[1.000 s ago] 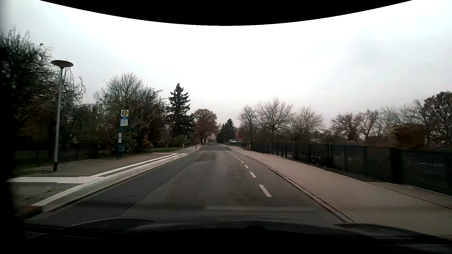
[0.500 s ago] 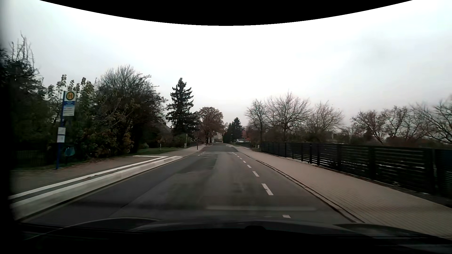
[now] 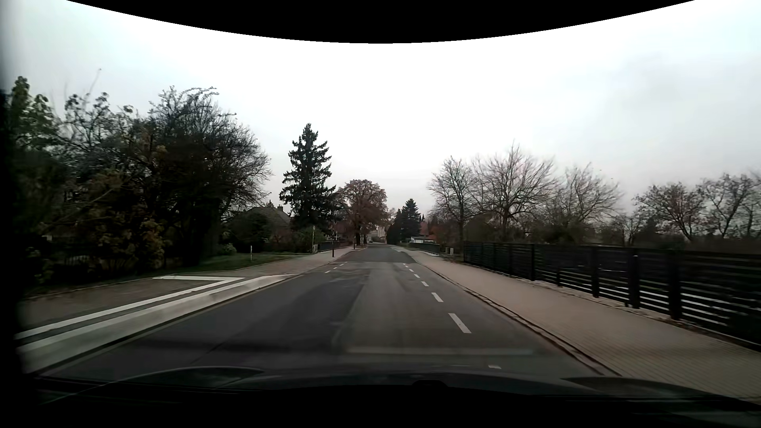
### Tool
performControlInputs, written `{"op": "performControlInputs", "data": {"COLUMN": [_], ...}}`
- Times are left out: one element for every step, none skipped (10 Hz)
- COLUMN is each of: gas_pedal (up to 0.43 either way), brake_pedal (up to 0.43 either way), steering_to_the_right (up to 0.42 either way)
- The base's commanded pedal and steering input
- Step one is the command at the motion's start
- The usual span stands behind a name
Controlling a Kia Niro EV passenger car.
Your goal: Follow the waypoints while adhering to traffic rules and regulations
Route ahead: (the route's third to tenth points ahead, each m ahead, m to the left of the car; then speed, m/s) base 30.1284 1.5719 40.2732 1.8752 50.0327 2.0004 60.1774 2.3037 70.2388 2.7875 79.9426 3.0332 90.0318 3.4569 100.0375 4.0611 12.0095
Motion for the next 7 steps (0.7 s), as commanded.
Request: {"op": "performControlInputs", "data": {"gas_pedal": [0.157, 0.157, 0.157, 0.157, 0.157, 0.157, 0.157], "brake_pedal": [0.0, 0.0, 0.0, 0.0, 0.0, 0.0, 0.0], "steering_to_the_right": [-0.022, -0.018, -0.012, -0.01, -0.007, -0.005, -0.005]}}
